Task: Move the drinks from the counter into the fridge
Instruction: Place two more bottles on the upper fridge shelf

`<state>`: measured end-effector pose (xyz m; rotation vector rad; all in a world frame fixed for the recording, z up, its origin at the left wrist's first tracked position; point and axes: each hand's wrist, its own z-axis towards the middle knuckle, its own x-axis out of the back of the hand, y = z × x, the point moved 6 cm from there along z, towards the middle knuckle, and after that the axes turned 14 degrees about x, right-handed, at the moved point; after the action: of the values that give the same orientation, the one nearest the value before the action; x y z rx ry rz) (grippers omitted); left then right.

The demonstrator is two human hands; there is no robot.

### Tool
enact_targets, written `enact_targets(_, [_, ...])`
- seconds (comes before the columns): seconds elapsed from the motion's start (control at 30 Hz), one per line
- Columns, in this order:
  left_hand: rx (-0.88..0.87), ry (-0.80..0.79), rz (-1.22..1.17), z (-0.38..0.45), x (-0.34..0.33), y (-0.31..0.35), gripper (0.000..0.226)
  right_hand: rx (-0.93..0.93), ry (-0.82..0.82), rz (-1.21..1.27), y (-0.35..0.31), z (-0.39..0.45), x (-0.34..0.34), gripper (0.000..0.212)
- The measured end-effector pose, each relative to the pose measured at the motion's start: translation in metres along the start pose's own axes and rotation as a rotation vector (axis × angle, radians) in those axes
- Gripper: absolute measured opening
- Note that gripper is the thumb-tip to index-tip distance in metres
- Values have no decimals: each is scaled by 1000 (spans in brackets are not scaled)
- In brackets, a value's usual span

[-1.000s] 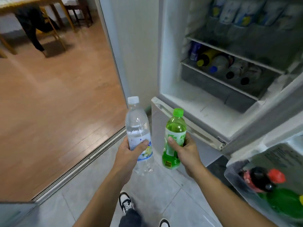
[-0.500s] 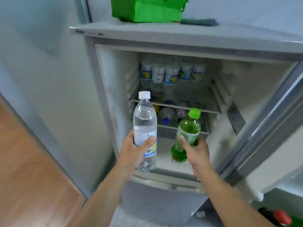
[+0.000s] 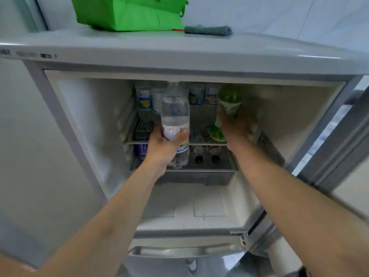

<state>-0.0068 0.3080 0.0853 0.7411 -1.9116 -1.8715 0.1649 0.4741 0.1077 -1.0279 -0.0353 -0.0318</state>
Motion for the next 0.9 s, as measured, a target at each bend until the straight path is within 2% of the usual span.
enact_targets(0.07, [-40, -24, 30, 17, -16, 9, 49, 2, -14, -80, 13, 15, -7, 51])
enact_targets(0.17, [-65, -59, 17, 41, -37, 14, 43, -19, -16, -135, 36, 41, -17, 54])
enact_targets(0.27, [-99, -69, 4, 62, -51, 13, 39, -103, -35, -155, 52, 69, -26, 66])
enact_targets(0.37, [-112, -56, -17, 79, -61, 10, 39, -111, -56, -280, 61, 91, -32, 73])
enact_targets(0.57, [-132, -34, -2, 104, -76, -3, 47, -109, -104, -529, 71, 110, -31, 60])
enact_targets(0.7, [-112, -27, -4, 112, -76, -8, 48, -188, -203, -604, 85, 105, -34, 63])
enact_targets(0.83, [-137, -53, 49, 115, -78, -4, 43, -197, -185, -621, 81, 108, -32, 55])
enact_targets(0.9, [-148, -86, 99, 114, -79, -3, 47, -201, -180, -621, 79, 107, -32, 48])
